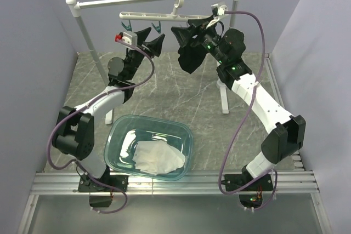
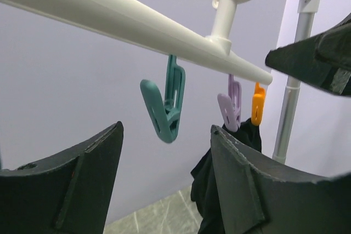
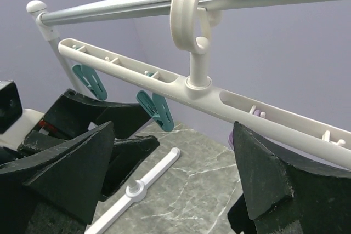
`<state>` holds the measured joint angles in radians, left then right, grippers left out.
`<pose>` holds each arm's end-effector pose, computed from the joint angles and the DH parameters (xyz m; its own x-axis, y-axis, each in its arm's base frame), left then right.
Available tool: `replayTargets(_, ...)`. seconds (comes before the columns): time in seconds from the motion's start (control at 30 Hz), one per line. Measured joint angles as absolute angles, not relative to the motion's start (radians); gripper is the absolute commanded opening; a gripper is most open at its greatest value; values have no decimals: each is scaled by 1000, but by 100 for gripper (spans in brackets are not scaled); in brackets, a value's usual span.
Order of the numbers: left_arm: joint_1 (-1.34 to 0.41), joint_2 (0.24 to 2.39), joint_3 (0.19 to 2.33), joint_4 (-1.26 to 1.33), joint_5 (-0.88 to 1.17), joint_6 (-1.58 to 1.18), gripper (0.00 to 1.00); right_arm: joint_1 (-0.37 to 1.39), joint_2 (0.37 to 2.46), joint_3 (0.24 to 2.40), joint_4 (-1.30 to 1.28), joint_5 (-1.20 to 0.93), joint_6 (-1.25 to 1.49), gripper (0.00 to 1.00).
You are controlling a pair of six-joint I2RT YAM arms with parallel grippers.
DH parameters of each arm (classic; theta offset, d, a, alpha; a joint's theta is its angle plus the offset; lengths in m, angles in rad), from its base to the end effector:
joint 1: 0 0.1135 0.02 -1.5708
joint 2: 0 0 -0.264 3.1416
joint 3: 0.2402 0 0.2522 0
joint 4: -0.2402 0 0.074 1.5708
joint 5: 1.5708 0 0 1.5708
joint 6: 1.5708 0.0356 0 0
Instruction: Clip the underwear to the hanger
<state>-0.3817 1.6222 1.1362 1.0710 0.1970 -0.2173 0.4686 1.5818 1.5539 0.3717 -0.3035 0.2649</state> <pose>0.3398 -0.1439 0.3759 0.3890 -0.3840 -0.8374 0.6151 0.7850 -0.0742 0.3263 0.1771 0.4670 0.1117 0.3366 -0.9350 -0.7370 0.6592 0.1493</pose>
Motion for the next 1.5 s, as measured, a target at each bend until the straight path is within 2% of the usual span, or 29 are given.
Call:
replayTargets(0.13,-382,1668,1183,1102,209,-240,64,469,1606,1575,373,-303,278,93)
replayTargets(0.37,-382,1720,1230,1124,227,-260,43,469,1647,1612,366,-300,299,89)
replayTargets(0.5,-382,1720,1231,1124,241,-257,34,470,1663,1636,366,-292,309,85)
replayTargets(0.53,-383,1720,1231,1124,242,-252,31,470,1666,1638,367,-287,311,84)
replayTargets(0.57,-383,1720,1231,1122,244,-249,22,472,1667,1638,368,-283,313,83)
replayTargets(0.67,-387,1720,1231,1116,247,-230,10,479,1677,1638,368,-275,314,81)
replayTargets(1.5,-443,1716,1231,1076,254,-147,5,539,1736,1638,371,-226,212,86)
